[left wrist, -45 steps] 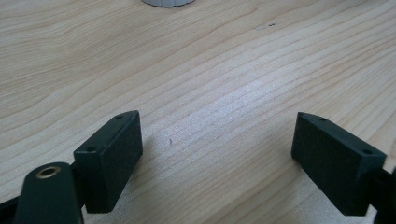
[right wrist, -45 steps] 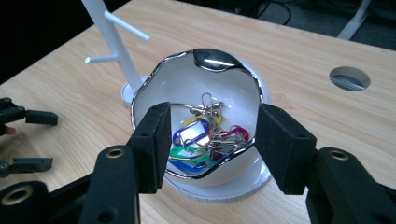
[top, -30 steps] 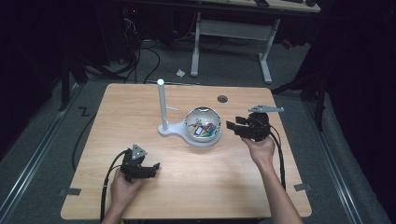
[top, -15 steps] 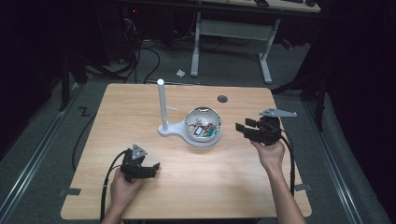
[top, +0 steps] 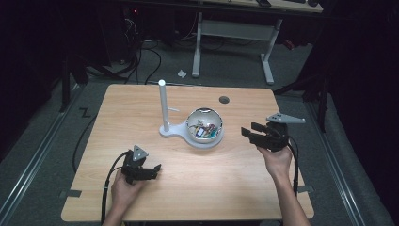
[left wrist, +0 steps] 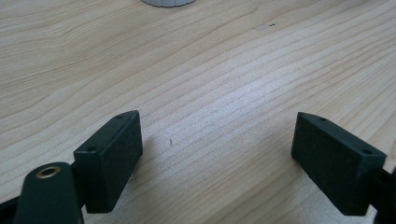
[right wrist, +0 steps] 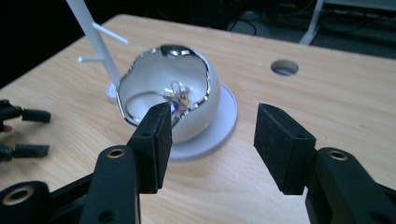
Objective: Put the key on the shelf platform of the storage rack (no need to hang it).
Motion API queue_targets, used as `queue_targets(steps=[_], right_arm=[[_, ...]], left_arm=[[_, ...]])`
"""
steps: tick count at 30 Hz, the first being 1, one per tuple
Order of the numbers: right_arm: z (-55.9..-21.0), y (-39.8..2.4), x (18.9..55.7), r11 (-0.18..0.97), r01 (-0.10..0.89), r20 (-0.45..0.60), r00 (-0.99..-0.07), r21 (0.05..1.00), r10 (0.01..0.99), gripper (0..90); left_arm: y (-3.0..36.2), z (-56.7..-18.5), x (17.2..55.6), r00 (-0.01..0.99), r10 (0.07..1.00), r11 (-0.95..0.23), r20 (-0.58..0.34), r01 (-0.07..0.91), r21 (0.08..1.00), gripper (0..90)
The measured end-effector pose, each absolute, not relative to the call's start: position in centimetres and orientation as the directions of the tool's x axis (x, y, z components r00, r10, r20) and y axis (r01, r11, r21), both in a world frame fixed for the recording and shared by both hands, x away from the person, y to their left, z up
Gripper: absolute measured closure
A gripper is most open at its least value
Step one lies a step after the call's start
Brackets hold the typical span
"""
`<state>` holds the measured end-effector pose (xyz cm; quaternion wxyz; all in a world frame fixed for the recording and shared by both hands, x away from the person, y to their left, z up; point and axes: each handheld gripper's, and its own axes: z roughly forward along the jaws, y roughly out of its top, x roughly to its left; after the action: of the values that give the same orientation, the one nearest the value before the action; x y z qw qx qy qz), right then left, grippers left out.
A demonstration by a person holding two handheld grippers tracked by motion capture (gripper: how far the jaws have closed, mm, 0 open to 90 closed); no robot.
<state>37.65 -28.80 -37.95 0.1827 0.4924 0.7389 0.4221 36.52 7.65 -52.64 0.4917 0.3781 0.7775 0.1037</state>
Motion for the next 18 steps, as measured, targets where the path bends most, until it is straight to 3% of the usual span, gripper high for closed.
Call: queue_targets(steps=[18], right_arm=[[-38.6,-30.6,34.8,0.126,0.571,0.160,-0.424,0.811,0.891,46.6]], left_arm=[[7.6,-52.6,36.5,-0.228,0.691,0.691,-0.686,0.488,0.534,16.7]])
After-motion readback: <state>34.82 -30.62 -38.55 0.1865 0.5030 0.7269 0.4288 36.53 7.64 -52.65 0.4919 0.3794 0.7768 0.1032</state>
